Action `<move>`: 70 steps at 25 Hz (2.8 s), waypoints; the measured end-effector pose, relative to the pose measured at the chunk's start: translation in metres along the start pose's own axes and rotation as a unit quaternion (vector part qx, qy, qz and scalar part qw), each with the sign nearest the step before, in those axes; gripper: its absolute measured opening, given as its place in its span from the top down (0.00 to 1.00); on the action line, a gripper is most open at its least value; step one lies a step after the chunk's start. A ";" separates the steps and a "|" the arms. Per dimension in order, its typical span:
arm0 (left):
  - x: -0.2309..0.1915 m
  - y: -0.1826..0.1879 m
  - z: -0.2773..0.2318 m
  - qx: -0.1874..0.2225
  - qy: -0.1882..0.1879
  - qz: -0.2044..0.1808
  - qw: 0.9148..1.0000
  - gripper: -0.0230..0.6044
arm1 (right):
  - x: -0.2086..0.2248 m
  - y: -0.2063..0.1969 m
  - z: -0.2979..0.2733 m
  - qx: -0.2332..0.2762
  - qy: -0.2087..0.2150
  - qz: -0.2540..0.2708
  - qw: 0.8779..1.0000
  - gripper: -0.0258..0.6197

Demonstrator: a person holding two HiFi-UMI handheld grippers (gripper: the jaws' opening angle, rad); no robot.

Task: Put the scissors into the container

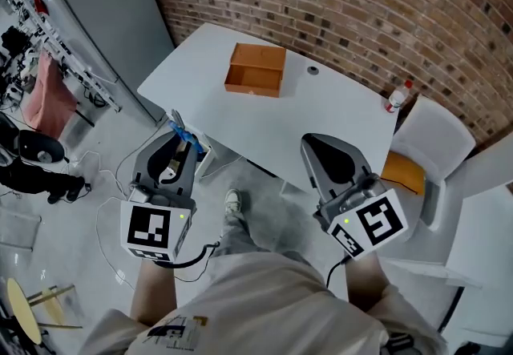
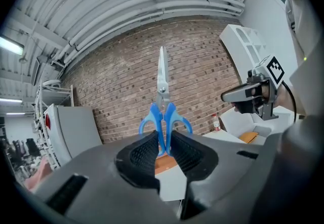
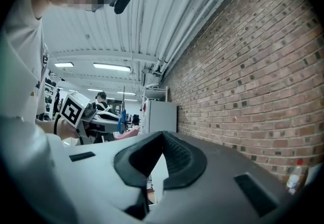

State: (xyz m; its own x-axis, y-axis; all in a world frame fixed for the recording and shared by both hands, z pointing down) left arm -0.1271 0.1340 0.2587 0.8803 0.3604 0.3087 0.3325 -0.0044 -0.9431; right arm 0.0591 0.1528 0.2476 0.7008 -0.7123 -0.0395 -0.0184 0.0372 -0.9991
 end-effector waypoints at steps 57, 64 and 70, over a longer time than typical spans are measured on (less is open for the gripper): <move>-0.157 -0.047 -0.392 -0.053 -0.179 -0.102 0.977 0.83 | 0.222 -0.039 -0.316 -0.072 -0.085 -0.041 0.993 0.95; -0.114 -0.054 -0.420 -0.075 -0.213 -0.157 0.961 0.83 | 0.233 -0.047 -0.305 -0.080 -0.056 -0.047 0.994 0.95; -0.082 -0.079 -0.447 -0.119 -0.246 -0.186 0.944 0.83 | 0.238 -0.050 -0.302 -0.083 -0.034 -0.046 0.995 0.95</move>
State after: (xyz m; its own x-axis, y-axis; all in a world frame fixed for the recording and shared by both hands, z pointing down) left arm -0.0746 -0.3124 0.3631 0.4441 0.7670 0.4632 0.7058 0.0190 -0.7081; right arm 0.0111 -0.2301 0.2840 0.7521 -0.6574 0.0473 -0.0651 -0.1455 -0.9872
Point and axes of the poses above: the fingertips, and each gripper's own axes: z backward along the fingers, x to its right, y out of its top, the point moved 1 cm from there along z, backward along the fingers, and after that the axes turned 6 degrees about y, right-handed, at the moved point
